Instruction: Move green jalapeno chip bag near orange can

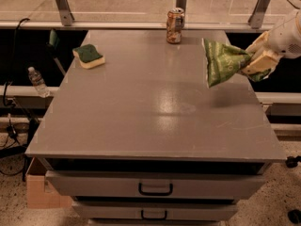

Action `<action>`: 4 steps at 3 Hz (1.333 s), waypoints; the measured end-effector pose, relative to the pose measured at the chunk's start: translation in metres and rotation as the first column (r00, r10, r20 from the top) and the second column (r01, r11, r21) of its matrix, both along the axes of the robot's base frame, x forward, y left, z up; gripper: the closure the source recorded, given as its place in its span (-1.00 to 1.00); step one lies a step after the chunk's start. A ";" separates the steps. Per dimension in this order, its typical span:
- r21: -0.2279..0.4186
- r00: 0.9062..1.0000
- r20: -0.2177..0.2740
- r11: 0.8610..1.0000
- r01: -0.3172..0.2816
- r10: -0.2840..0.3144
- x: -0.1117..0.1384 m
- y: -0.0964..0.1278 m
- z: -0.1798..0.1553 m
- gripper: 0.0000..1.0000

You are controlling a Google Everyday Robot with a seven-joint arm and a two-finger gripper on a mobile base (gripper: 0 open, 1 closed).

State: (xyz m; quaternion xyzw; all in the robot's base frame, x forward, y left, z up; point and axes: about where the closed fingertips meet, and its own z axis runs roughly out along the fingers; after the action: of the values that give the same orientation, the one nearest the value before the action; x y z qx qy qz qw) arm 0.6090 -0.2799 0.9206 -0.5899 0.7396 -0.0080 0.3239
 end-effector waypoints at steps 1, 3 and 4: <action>0.023 0.997 0.061 0.998 0.052 -0.053 0.056 -0.005 -0.004 1.00; 0.063 0.984 0.103 0.988 0.139 -0.145 0.128 -0.002 -0.013 1.00; 0.085 0.969 0.108 0.973 0.213 -0.222 0.154 -0.010 -0.018 1.00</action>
Offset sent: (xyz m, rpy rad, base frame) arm 0.1425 -0.0174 -0.0041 0.0862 -0.1431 -0.1715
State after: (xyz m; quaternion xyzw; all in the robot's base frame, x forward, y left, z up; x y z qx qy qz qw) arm 0.7634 -0.2895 0.9031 -0.4916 0.7794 -0.0511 0.3850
